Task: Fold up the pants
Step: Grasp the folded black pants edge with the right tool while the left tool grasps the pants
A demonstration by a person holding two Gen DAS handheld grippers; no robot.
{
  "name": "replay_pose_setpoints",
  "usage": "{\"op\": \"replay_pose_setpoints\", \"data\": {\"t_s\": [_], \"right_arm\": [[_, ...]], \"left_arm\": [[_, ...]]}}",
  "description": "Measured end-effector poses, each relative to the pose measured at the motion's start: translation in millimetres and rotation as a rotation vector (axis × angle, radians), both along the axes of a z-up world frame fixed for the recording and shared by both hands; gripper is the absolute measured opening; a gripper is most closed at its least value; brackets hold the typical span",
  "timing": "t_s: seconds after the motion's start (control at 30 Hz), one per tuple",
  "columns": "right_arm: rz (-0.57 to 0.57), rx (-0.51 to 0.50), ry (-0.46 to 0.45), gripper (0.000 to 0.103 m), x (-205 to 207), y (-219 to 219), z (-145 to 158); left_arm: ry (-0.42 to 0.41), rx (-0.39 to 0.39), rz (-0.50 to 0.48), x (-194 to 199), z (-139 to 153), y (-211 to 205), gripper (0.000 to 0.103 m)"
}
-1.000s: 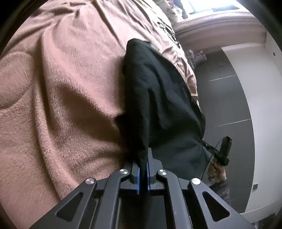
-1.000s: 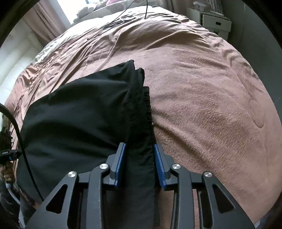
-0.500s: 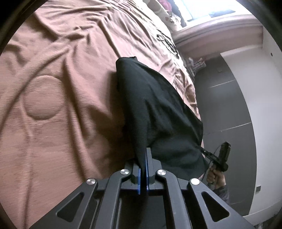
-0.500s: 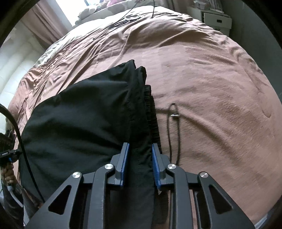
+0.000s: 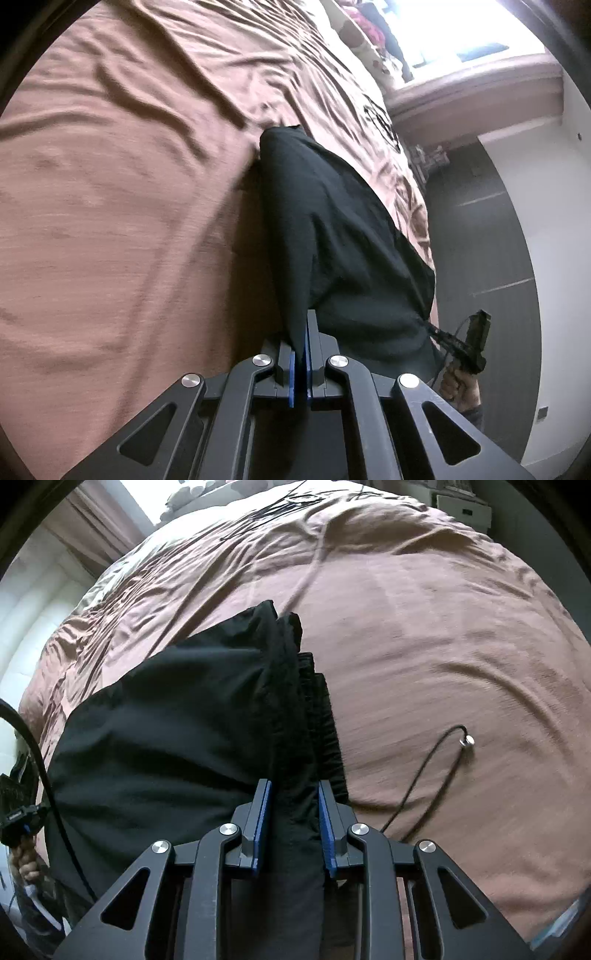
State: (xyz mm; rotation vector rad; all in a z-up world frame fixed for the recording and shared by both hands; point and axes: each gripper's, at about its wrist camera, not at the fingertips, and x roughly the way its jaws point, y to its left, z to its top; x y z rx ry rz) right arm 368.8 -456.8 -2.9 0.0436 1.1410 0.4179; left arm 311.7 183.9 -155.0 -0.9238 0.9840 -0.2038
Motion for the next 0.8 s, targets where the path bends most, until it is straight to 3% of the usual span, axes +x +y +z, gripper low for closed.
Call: {"op": "replay_pose_setpoints", "data": {"t_s": [0.8], "right_arm": [[0.119,-0.011,0.022,0.022,-24,137,-23]], "left_arm": [[-0.018,0.018,0.139,-68,4,121,0.003]]}}
